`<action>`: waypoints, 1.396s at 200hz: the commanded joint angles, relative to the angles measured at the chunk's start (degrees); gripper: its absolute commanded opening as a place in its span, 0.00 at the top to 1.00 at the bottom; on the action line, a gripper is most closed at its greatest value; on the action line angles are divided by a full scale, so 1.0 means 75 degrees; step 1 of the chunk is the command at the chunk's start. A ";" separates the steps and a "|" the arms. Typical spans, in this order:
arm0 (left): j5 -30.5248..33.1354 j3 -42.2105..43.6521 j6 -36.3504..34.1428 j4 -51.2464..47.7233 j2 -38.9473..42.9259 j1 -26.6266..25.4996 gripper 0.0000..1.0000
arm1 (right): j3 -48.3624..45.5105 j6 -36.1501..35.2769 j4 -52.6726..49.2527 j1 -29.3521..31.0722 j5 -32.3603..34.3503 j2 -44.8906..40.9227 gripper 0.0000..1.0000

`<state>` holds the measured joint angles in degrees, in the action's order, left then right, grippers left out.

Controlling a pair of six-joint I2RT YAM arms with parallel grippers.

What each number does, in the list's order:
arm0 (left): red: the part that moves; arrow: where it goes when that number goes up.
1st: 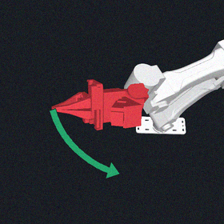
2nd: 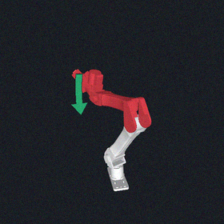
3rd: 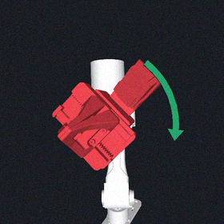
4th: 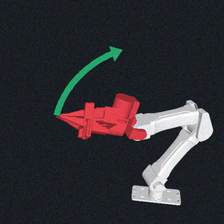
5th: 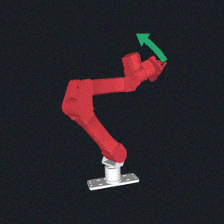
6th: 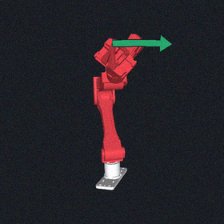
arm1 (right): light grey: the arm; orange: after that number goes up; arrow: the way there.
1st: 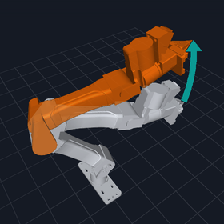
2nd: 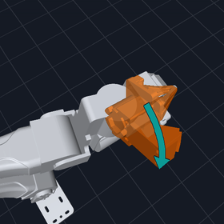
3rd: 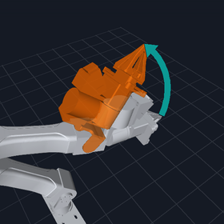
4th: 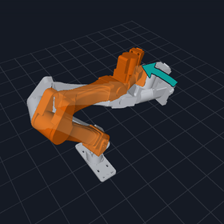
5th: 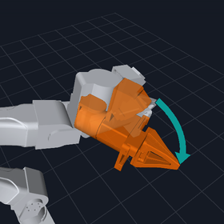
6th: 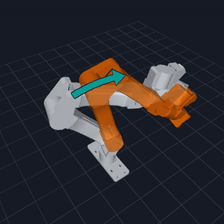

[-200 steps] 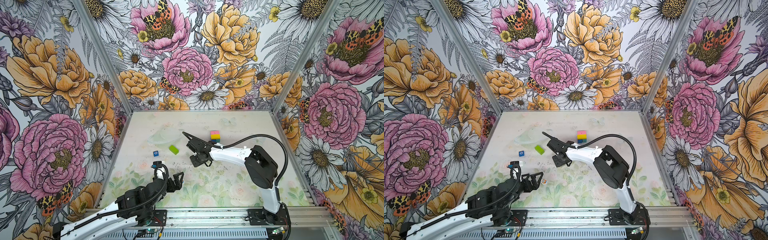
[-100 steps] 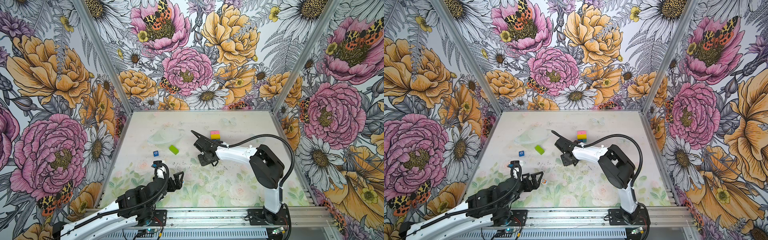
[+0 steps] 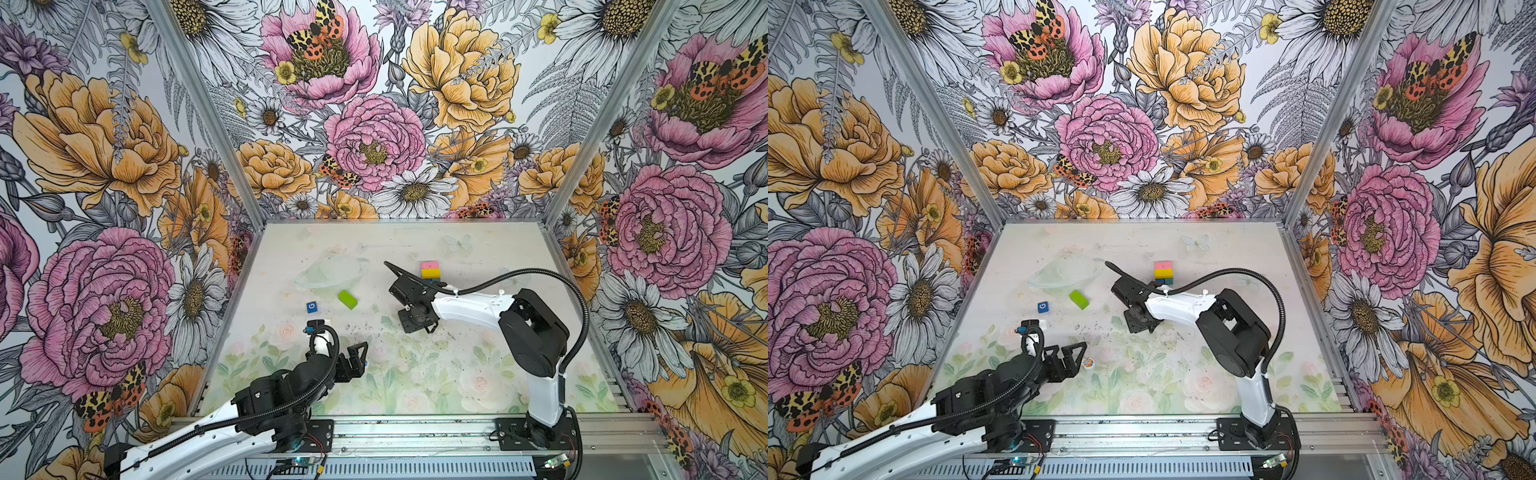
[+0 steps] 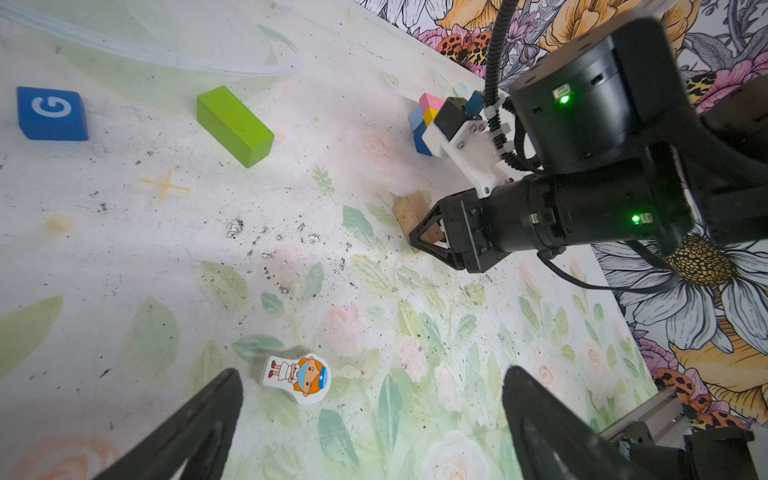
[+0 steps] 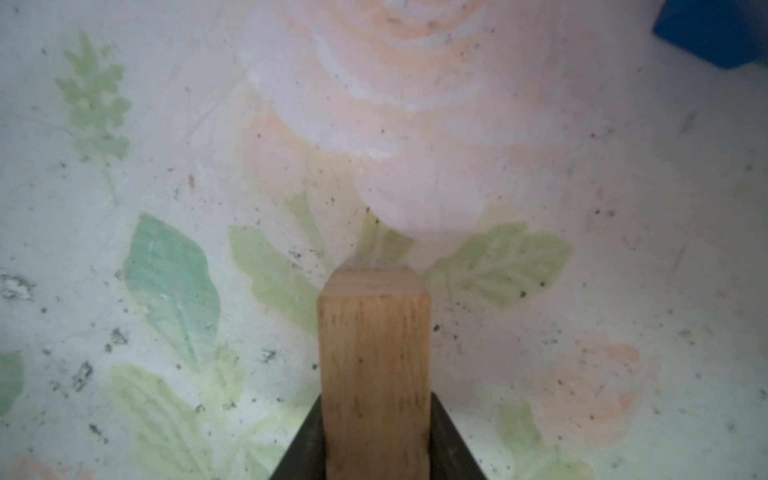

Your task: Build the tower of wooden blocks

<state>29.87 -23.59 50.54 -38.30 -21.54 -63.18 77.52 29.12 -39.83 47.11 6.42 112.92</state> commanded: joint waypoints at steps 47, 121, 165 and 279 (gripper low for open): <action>0.0204 -0.0158 -0.0234 0.0010 0.0036 0.0083 0.01 | 0.0084 0.0214 -0.0011 -0.0019 0.0117 -0.0282 0.60; 0.0132 -0.0211 -0.0374 -0.0003 0.0080 0.0173 0.01 | 0.0308 0.0135 -0.0032 -0.0035 0.0112 -0.0212 0.60; 0.0067 -0.0229 -0.0470 -0.0002 0.0152 0.0277 0.01 | 0.0457 0.0091 -0.0115 -0.0095 0.0128 -0.0197 0.60; -0.0565 -0.0572 -0.1060 0.0267 -0.0140 0.0537 0.01 | 0.0686 0.0084 -0.0303 -0.0181 -0.0008 0.0043 0.72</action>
<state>28.45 -25.36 46.04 -38.28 -21.41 -59.72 80.60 29.98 -41.54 46.30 6.42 112.95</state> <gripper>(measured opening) 0.988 0.310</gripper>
